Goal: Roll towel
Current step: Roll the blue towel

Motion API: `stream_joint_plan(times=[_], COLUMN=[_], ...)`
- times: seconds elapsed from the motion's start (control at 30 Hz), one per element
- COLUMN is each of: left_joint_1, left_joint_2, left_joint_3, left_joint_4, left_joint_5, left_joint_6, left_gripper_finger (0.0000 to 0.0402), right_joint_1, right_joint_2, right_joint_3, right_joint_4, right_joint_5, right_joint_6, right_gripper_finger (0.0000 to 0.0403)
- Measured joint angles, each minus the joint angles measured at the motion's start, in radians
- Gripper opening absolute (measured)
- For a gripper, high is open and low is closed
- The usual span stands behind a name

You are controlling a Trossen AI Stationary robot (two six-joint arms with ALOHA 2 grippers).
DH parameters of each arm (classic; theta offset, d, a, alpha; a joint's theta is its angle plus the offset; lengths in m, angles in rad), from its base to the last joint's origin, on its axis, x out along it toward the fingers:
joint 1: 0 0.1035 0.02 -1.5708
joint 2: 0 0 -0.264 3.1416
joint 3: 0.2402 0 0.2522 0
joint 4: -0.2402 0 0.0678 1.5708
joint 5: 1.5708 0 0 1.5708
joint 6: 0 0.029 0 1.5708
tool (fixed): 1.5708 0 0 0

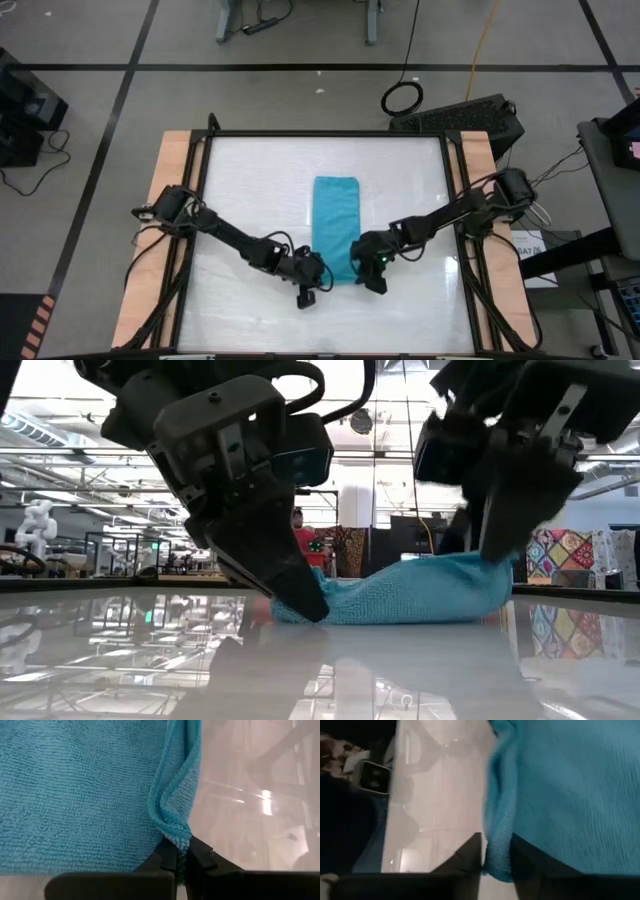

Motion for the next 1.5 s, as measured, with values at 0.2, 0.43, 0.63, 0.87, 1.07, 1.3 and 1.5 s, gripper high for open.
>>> stream_joint_plan(times=[0.2, 0.43, 0.63, 0.87, 1.07, 1.3, 1.5], left_joint_1=[0.013, 0.028, 0.036, 0.042, 0.042, 0.044, 0.044], left_joint_2=[0.000, 0.000, 0.001, 0.001, 0.001, 0.001, -0.001], left_joint_3=[-0.001, -0.002, -0.002, -0.002, -0.002, -0.002, -0.002], left_joint_4=[0.011, 0.035, 0.042, 0.045, 0.046, 0.063, 0.063], left_joint_5=[0.023, 0.028, 0.044, 0.055, 0.056, 0.073, 0.079], left_joint_6=[0.000, -0.007, -0.028, -0.053, -0.062, -0.070, -0.070], left_gripper_finger=[0.0013, 0.0014, 0.0014, 0.0014, 0.0015, 0.0015, 0.0015], right_joint_1=[0.029, 0.232, 0.346, 0.400, 0.399, 0.359, 0.324], right_joint_2=[-0.110, -0.149, -0.074, 0.001, 0.057, 0.114, 0.114], right_joint_3=[0.000, 0.000, 0.001, 0.001, 0.024, 0.066, 0.067], right_joint_4=[-0.056, -0.106, -0.099, -0.032, -0.038, -0.068, -0.104], right_joint_5=[0.062, 0.393, 0.630, 0.748, 0.816, 0.822, 0.817], right_joint_6=[-0.190, -0.584, -0.850, -1.074, -1.141, -1.147, -1.044], right_gripper_finger=[0.0165, 0.0175, 0.0175, 0.0175, 0.0159, 0.0144, 0.0138])
